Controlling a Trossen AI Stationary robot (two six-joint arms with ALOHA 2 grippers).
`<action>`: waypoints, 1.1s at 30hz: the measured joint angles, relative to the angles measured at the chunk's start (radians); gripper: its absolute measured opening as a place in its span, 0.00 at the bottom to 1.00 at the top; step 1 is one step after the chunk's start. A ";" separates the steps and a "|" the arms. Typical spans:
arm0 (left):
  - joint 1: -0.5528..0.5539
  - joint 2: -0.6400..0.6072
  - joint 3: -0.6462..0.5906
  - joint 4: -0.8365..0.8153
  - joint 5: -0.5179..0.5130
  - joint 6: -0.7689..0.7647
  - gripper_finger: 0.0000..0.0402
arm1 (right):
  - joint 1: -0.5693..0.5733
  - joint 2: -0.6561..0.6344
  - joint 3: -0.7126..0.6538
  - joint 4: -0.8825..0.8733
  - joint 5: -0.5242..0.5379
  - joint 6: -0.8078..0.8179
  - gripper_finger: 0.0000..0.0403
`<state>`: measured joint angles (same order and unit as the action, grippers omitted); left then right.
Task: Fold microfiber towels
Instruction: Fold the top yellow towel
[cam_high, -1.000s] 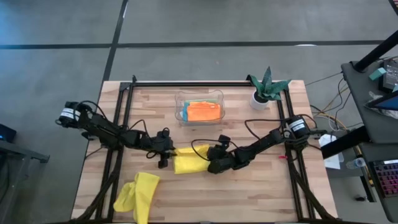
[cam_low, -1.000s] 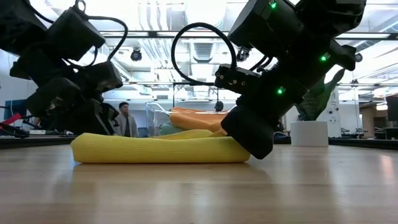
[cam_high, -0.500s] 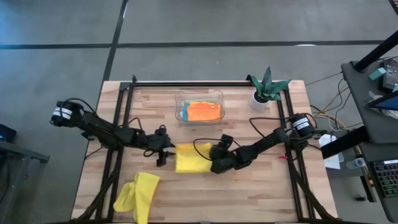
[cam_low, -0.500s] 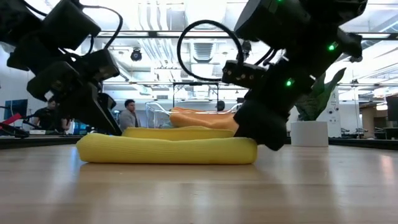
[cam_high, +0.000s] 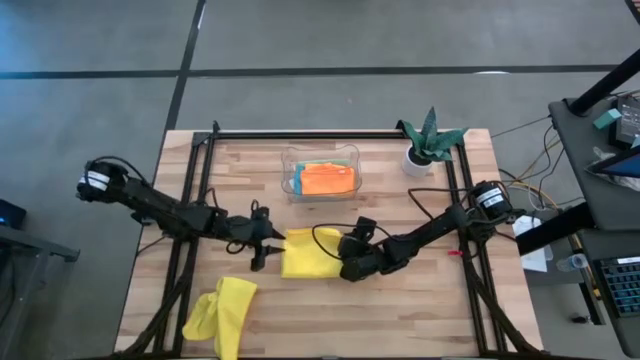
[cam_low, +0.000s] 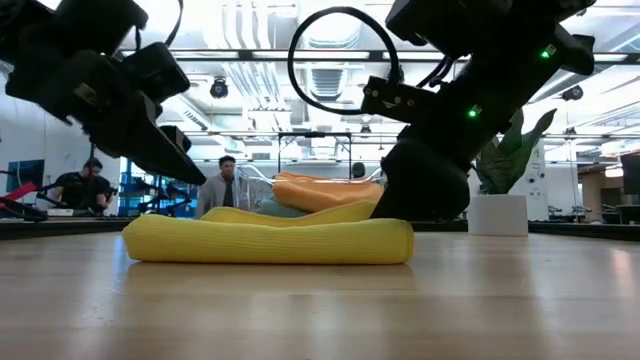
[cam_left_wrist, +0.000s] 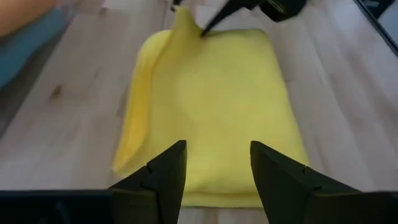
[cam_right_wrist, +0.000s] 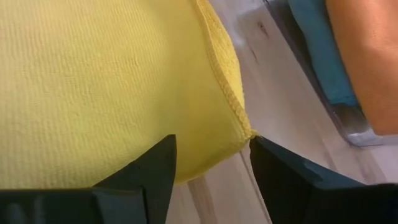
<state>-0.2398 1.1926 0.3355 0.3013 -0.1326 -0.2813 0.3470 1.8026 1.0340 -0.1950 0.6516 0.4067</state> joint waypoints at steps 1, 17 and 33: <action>-0.011 0.007 0.000 0.005 0.000 0.000 0.40 | 0.000 -0.001 0.000 -0.004 0.002 -0.002 0.49; -0.066 0.252 0.007 0.164 -0.003 -0.021 0.40 | 0.029 -0.099 0.000 -0.033 0.026 -0.011 0.48; -0.090 0.355 0.046 0.166 -0.001 -0.053 0.40 | 0.146 0.038 -0.031 0.169 -0.028 0.029 0.43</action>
<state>-0.3294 1.5477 0.3817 0.4676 -0.1332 -0.3344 0.4928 1.8409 1.0035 -0.0262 0.6233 0.4355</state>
